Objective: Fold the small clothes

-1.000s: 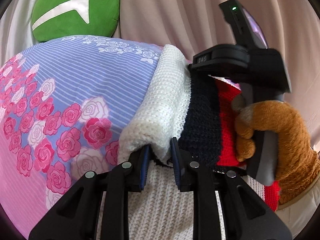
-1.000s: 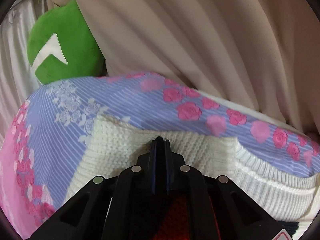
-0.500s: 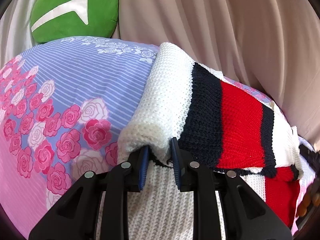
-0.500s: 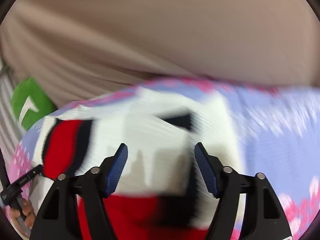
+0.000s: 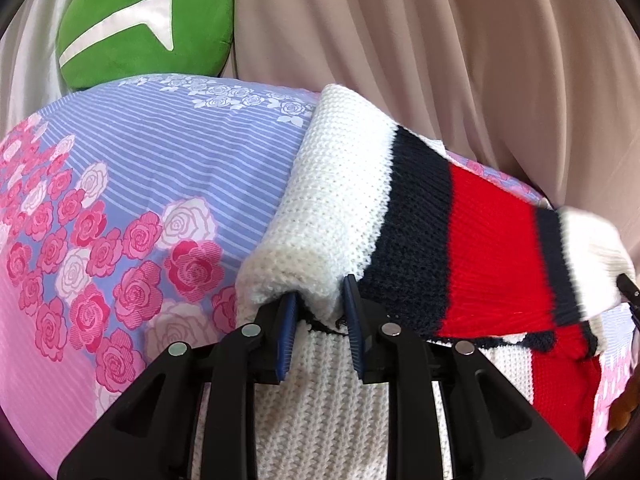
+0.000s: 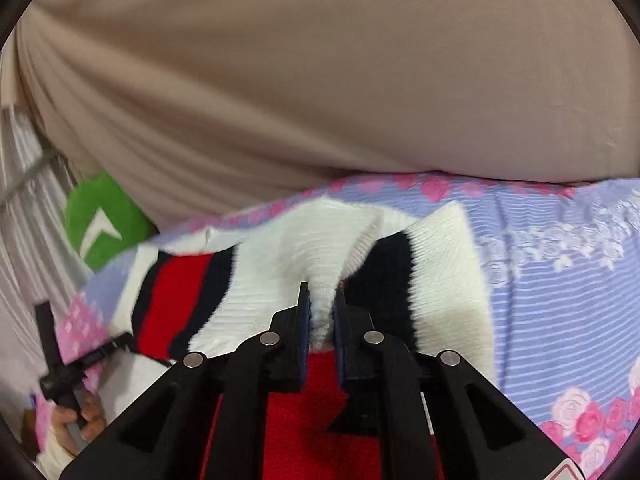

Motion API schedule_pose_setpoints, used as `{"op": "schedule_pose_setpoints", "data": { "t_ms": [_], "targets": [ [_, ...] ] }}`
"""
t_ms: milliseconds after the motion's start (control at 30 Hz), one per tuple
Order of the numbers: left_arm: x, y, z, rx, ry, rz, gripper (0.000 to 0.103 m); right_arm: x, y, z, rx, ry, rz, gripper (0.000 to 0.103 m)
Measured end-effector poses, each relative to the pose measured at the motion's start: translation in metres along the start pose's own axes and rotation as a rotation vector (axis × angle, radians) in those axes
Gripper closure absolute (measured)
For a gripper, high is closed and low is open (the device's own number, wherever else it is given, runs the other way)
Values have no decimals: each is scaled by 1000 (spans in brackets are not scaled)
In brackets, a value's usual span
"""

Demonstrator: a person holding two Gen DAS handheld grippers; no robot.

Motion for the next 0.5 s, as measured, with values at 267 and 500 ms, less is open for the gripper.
{"op": "schedule_pose_setpoints", "data": {
  "t_ms": [267,500],
  "targets": [
    [7,-3,0,-4,-31,-17,77,14,-35,22,-111,6,110,91],
    [6,-2,1,1,-47,-35,77,-67,-5,12,-38,112,-41,83]
  ]
}}
Point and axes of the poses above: each gripper's, at about its wrist camera, not at the fingertips, and y roughly against the way its jaws point, x to its right, z to its underside, the point moved 6 cm from there along -y, roughly the way its jaws point, and after that the axes turned 4 degrees about y, right-handed, at the moved point
